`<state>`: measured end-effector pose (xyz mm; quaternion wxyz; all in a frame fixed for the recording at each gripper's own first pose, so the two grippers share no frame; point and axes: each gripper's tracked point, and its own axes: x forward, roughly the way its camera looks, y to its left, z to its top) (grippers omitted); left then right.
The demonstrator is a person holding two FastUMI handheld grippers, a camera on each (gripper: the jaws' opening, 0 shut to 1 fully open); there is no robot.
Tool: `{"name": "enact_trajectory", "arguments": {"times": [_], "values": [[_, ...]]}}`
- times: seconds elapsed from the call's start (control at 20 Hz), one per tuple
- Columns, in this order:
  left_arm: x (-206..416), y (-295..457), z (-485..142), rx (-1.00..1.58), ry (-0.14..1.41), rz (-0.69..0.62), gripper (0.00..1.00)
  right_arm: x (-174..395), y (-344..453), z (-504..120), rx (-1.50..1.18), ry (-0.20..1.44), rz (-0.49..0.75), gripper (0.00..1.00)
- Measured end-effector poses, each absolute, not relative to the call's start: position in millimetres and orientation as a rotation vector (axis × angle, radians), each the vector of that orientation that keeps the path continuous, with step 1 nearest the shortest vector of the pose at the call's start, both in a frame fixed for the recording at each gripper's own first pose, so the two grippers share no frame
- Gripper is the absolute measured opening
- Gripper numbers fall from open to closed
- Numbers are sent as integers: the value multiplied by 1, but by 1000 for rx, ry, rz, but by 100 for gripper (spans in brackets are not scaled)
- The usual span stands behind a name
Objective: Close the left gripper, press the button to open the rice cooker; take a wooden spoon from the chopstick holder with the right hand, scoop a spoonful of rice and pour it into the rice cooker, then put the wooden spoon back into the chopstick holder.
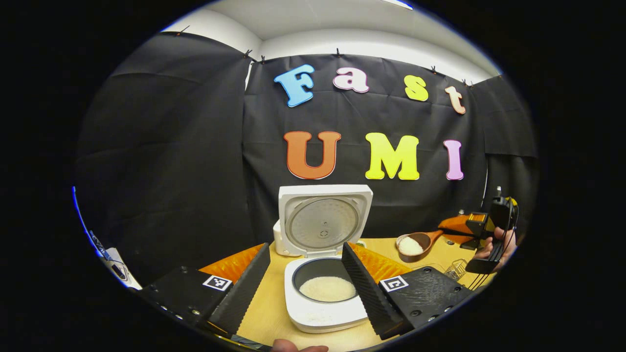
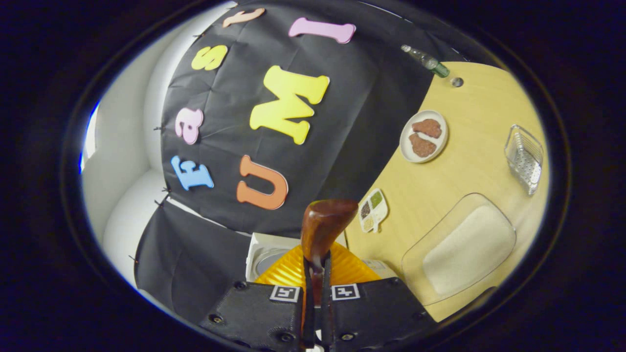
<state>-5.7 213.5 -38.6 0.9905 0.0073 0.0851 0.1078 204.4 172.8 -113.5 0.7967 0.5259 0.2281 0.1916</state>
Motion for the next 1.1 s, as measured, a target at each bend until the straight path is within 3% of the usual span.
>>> {"name": "enact_trajectory", "arguments": {"times": [0.5,1.1], "values": [[-56,266,-57,-35,186,333,94,225,292,-115,760,540,515,10],[-88,300,-79,-89,222,437,95,228,325,-133,316,470,530,11]]}}
